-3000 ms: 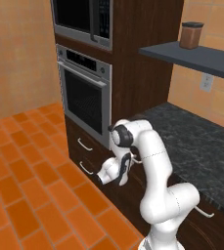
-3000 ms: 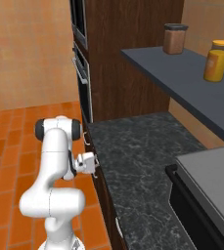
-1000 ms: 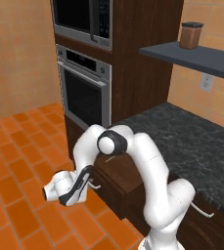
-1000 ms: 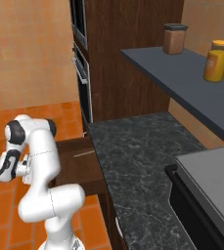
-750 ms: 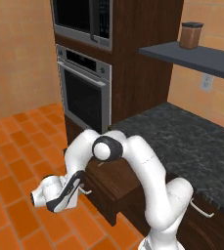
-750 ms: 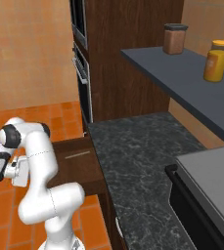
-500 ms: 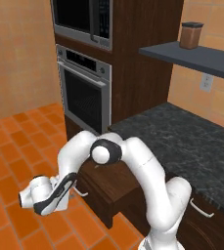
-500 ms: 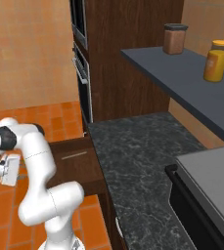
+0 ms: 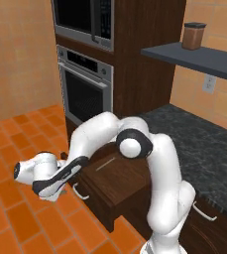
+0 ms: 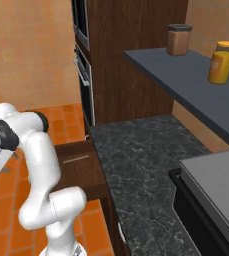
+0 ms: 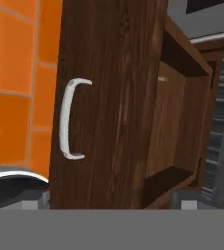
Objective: Take a straw from the drawer in front and place it inside the glass cup on the dining counter.
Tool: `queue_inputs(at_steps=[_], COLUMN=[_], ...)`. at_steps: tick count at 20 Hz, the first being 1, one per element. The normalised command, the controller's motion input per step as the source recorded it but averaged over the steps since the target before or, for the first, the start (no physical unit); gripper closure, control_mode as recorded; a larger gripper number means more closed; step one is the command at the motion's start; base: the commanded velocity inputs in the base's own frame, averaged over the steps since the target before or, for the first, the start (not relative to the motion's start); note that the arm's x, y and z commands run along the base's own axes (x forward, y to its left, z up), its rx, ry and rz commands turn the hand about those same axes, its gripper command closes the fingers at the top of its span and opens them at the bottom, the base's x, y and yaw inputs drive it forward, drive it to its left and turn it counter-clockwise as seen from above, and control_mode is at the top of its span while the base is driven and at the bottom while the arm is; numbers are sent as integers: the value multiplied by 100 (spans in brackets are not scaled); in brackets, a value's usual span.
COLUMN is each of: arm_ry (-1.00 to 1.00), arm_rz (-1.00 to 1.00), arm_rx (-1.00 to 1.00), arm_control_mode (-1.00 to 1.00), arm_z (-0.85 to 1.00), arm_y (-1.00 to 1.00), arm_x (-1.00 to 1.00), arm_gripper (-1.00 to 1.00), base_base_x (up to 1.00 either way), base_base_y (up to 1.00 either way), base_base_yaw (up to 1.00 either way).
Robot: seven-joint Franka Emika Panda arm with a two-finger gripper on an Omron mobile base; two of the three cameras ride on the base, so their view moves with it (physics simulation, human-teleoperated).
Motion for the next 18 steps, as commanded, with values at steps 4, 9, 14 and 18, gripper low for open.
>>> queue_inputs(at_steps=[4, 9, 14, 18], arm_ry=[4, 14, 31, 36], arm_rz=[0, 0, 0, 0], arm_rx=[31, 29, 35, 23], arm_control_mode=[-100, -100, -100, -100], arm_z=[33, 0, -12, -63], arm_y=[-95, -87, -43, 0], arm_x=[16, 64, 91, 97], arm_gripper=[-100, -100, -100, -100], base_base_x=[0, 0, 0, 0], base_base_y=[0, 0, 0, 0], base_base_yaw=[0, 0, 0, 0])
